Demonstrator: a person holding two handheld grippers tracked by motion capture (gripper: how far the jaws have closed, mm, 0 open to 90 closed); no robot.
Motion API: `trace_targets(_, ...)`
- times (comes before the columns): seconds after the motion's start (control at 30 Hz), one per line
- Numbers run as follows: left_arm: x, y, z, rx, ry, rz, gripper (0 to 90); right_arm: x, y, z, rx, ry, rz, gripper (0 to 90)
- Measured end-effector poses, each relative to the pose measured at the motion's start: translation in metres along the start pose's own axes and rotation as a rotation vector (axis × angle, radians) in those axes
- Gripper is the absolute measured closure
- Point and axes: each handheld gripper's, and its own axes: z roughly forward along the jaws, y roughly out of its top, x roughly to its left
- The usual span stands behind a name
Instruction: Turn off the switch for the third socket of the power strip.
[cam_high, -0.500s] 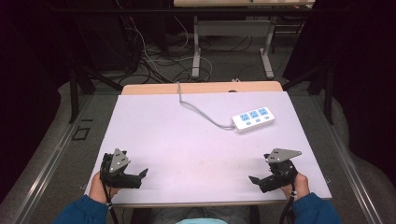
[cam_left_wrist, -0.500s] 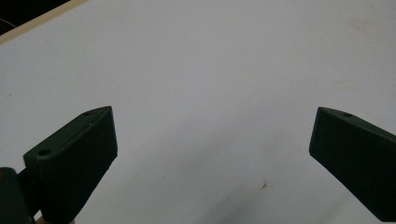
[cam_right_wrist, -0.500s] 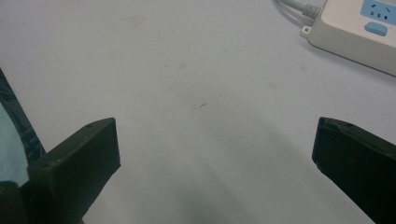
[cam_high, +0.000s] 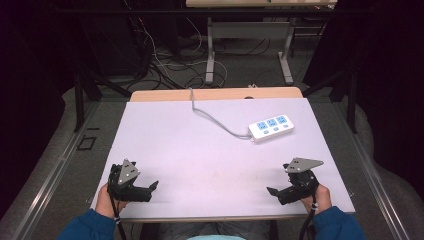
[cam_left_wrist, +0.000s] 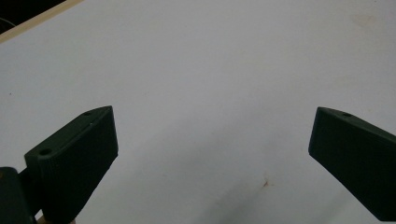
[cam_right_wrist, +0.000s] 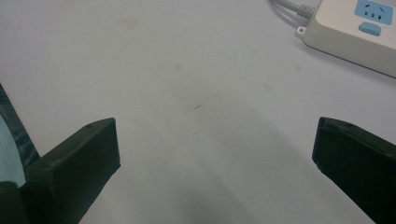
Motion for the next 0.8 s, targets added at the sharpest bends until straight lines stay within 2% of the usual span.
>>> trace_targets(0.07, 0.000, 0.000, -0.001, 0.002, 0.006, 0.009, 1.2, -0.001, 0.001, -0.001, 0.002, -0.002, 0.007, 0.1)
trace_targets(0.1, 0.000, 0.000, 0.000, -0.001, 0.007, 0.010, 1.2, -0.003, 0.001, 0.000, -0.022, -0.005, 0.004, 0.1)
trace_targets(0.13, 0.000, 0.000, 0.000, 0.006, -0.002, 0.007, 1.2, -0.004, 0.001, 0.000, -0.015, -0.002, 0.006, 0.1)
trace_targets(0.2, 0.000, 0.000, 0.000, -0.002, 0.006, 0.009, 1.2, -0.006, 0.002, 0.002, -0.008, 0.000, 0.018, 0.1)
trace_targets(0.23, 0.000, 0.001, 0.000, -0.001, 0.009, 0.014, 1.2, -0.007, 0.002, 0.003, -0.012, -0.011, 0.006, 0.1)
trace_targets(0.4, 0.000, 0.001, 0.000, -0.002, 0.008, 0.017, 1.2, -0.009, 0.004, 0.006, 0.008, 0.006, 0.009, 0.0)
trace_targets(0.57, 0.000, 0.001, 0.000, 0.005, 0.006, 0.022, 1.2, -0.013, 0.006, 0.012, 0.006, 0.000, 0.025, 0.0)
trace_targets(0.8, 0.001, 0.002, 0.001, 0.006, 0.014, 0.035, 1.0, -0.017, 0.014, 0.013, 0.017, -0.012, 0.001, 0.0)
